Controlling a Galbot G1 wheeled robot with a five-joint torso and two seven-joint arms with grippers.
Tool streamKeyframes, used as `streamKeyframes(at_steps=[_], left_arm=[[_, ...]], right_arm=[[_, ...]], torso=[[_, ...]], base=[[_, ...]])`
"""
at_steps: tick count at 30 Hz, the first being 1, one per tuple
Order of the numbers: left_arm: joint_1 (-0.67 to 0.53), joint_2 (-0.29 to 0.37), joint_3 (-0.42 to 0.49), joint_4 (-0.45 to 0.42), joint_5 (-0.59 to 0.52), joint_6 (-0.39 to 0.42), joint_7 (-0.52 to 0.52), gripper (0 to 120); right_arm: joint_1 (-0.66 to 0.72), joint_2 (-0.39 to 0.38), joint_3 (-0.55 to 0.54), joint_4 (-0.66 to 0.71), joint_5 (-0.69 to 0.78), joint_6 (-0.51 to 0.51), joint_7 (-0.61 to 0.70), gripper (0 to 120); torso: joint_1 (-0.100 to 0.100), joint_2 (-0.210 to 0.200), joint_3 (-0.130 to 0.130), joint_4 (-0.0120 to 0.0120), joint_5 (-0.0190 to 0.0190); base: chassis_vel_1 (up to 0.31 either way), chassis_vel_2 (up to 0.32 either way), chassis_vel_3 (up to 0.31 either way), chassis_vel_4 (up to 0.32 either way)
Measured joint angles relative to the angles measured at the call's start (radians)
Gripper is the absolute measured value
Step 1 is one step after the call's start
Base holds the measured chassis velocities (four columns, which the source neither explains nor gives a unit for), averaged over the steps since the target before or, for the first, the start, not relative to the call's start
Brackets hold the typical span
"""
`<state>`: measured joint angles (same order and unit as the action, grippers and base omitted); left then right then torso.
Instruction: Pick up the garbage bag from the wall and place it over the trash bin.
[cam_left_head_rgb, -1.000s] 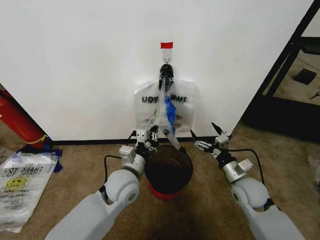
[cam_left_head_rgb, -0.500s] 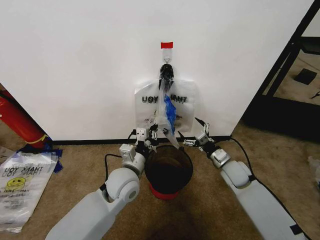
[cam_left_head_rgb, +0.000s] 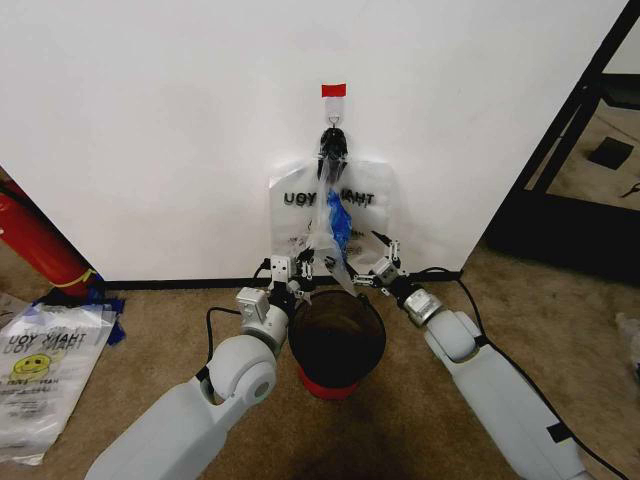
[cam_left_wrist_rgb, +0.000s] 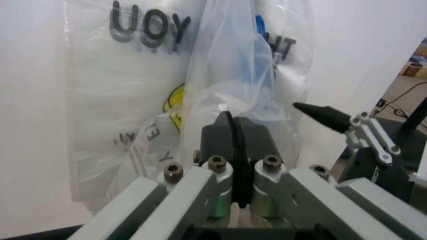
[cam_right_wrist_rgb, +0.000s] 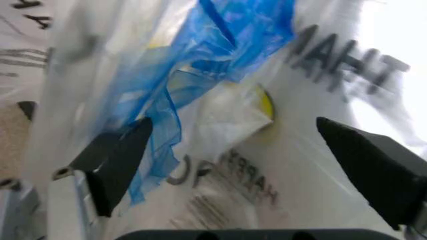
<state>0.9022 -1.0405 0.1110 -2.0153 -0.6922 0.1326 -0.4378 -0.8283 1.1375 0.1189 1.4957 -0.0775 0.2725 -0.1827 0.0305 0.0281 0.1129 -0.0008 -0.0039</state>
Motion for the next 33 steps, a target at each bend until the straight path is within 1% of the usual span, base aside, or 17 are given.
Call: streamKeyframes(at_steps=[1,3,6,10,13,16,21,23,25,27,29,32,33], left_arm=[[0.000,0.001,0.000,-0.001,0.000,0.000,0.000,0],[0.001,0.002,-0.001,-0.002,-0.002,0.000,0.000,0],[0.004,0.005,-0.002,-0.005,-0.002,0.000,0.000,0],[0.006,0.011,-0.004,-0.008,-0.002,0.000,0.001,0],[0.006,0.013,-0.004,-0.009,-0.002,0.000,0.001,0],[0.007,0.013,-0.004,-0.009,-0.002,0.000,0.001,0],[0.008,0.013,-0.004,-0.010,-0.002,0.000,0.001,0],[0.008,0.013,-0.004,-0.010,-0.002,0.000,0.001,0],[0.009,0.013,-0.004,-0.010,-0.002,0.000,0.001,0],[0.010,0.014,-0.004,-0.011,-0.002,0.000,0.001,0],[0.010,0.014,-0.005,-0.012,-0.002,0.000,0.001,0],[0.015,0.018,-0.009,-0.018,-0.003,-0.001,0.001,0],[0.015,0.018,-0.009,-0.019,-0.003,-0.001,0.001,0]], right_arm=[[0.003,0.004,-0.005,0.000,0.002,0.000,0.000,86],[0.002,0.007,-0.018,0.011,0.005,0.000,-0.012,76],[-0.009,0.005,-0.028,0.029,0.035,-0.003,-0.036,70],[-0.011,0.005,-0.032,0.027,0.041,-0.009,-0.047,70],[-0.004,0.012,-0.035,0.020,0.053,-0.020,-0.040,71],[0.002,0.014,-0.041,0.016,0.060,-0.026,-0.029,70],[0.016,0.021,-0.054,0.014,0.079,-0.030,-0.008,51],[0.017,0.021,-0.055,0.014,0.080,-0.030,-0.008,50],[0.021,0.024,-0.064,0.014,0.092,-0.033,-0.001,36],[0.026,0.030,-0.067,0.013,0.104,-0.042,0.008,28],[0.026,0.032,-0.068,0.013,0.110,-0.046,0.012,26],[0.018,0.034,-0.069,0.016,0.146,-0.065,0.028,14],[0.017,0.033,-0.068,0.017,0.149,-0.067,0.029,11]], torso=[[0.000,0.000,0.000,0.0000,0.0000],[0.000,0.000,0.000,0.0000,-0.0001],[0.000,0.000,0.000,-0.0001,-0.0001],[0.000,0.000,0.000,-0.0001,-0.0001],[0.000,0.000,0.000,0.0000,-0.0001],[0.000,0.000,0.000,0.0000,-0.0001],[0.000,0.000,0.000,0.0000,-0.0001],[0.000,0.000,0.000,0.0000,-0.0001],[0.000,0.000,0.000,-0.0001,-0.0001],[0.000,0.000,0.000,0.0000,-0.0001],[0.000,0.000,0.000,0.0000,-0.0001],[0.000,0.000,0.000,-0.0001,-0.0001],[0.000,0.000,0.000,-0.0001,-0.0001]], base=[[0.000,0.000,0.000,0.000],[0.000,0.000,0.000,0.000],[0.000,0.000,0.000,0.000],[0.000,0.000,0.000,0.000],[0.000,0.000,0.000,0.000],[0.000,0.000,0.000,0.000],[0.000,0.000,0.000,0.000],[0.000,0.000,0.000,0.000],[0.000,0.000,0.000,0.000],[0.000,0.000,0.000,0.000],[0.000,0.000,0.000,0.000],[0.000,0.000,0.000,0.000],[0.000,0.000,0.000,0.000]])
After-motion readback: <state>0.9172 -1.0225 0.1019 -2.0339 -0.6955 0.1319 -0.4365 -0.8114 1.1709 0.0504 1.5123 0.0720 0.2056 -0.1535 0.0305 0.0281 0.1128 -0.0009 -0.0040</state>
